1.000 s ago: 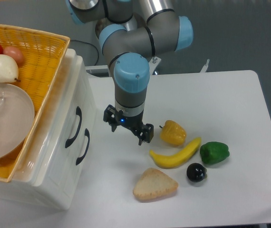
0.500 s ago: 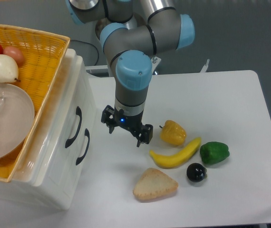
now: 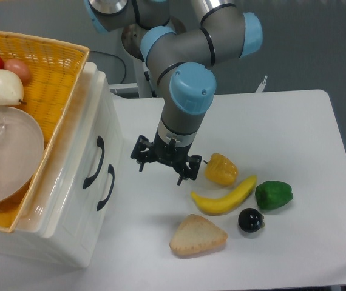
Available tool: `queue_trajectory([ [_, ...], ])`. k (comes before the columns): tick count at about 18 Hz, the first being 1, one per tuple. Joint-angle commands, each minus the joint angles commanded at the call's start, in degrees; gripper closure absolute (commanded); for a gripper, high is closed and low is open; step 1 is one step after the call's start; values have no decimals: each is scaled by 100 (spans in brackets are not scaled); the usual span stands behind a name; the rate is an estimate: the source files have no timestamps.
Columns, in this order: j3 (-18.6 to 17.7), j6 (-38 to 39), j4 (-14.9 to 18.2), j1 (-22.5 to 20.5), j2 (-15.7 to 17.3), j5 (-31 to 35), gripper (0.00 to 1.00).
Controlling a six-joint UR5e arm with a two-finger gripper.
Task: Slide open the top white drawer
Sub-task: 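Move the gripper toward the upper drawer's black handle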
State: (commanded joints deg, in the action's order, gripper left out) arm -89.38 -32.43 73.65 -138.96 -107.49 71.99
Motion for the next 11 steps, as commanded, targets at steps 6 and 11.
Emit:
queue_trajectory([
  [6,0,18,149,62,62,-9,0],
  [11,26,44,228,158,88,-36,0],
])
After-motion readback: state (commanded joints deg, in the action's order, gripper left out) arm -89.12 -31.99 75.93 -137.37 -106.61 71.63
